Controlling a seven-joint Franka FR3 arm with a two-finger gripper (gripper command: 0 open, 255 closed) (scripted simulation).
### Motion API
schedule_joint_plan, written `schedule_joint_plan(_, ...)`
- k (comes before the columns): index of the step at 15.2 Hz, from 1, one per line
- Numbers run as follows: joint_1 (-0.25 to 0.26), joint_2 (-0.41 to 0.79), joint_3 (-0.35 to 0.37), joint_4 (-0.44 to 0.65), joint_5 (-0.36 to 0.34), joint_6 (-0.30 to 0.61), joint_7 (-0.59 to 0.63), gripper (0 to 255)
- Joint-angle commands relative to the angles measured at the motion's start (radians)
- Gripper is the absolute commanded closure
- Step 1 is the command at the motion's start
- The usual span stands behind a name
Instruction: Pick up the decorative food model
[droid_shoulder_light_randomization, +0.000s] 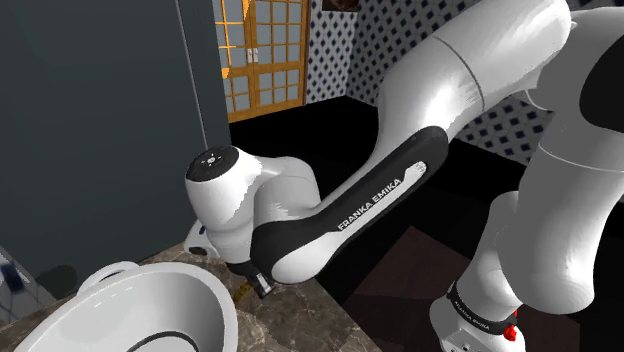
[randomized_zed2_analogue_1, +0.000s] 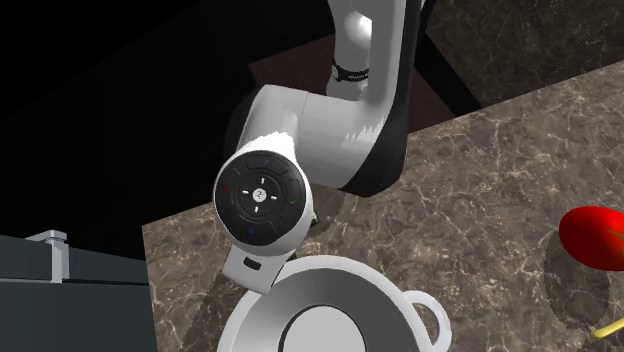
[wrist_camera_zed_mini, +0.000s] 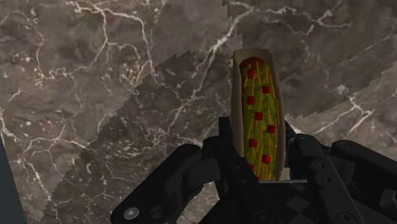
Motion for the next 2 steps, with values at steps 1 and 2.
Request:
schedule_joint_plan(1,-0.002,-0.011,0.001,0.001,0.007,-0.011,-0.007,255)
schedule_joint_plan(2,-0.002,-0.011,0.001,0.001,0.007,-0.011,-0.007,255)
